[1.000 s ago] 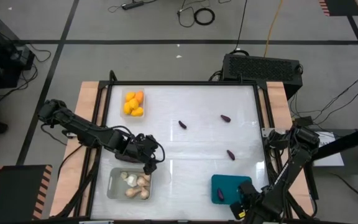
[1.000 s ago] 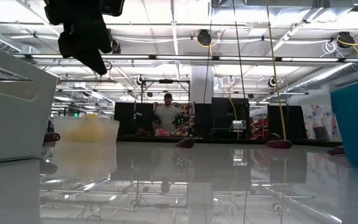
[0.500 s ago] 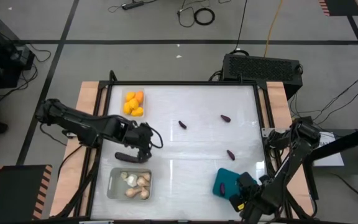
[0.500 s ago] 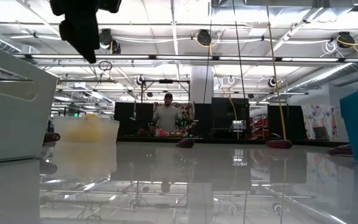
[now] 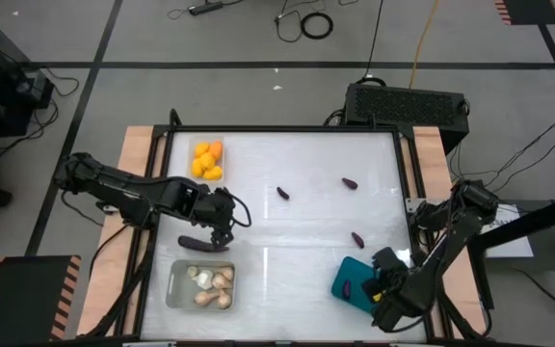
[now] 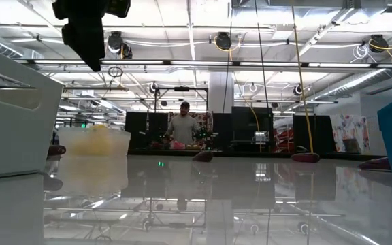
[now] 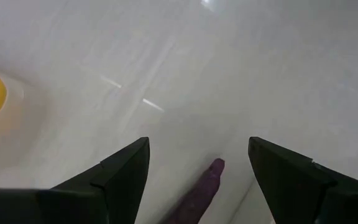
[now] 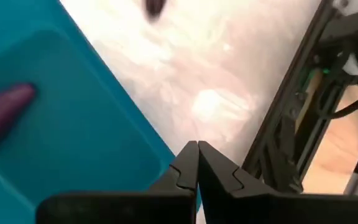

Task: Sort produce into baskets
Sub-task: Adjust the blue bin on the table

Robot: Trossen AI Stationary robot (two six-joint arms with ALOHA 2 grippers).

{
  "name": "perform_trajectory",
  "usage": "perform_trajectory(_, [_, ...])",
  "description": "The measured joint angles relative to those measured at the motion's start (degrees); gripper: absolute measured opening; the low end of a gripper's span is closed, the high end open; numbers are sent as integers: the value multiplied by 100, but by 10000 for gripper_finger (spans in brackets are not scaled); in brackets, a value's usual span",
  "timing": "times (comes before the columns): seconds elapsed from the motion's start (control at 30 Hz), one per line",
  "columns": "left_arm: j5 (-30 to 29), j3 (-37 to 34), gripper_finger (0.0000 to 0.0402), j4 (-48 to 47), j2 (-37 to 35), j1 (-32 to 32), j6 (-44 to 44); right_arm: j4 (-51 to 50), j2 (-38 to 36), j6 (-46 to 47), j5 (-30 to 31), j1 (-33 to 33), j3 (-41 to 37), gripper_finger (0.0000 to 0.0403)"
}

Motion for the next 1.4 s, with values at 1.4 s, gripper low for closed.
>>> perform_trajectory(1.4, [-269,-4,279,46,4,-52,152,3047,57,-1412,-326,-263,-41,0])
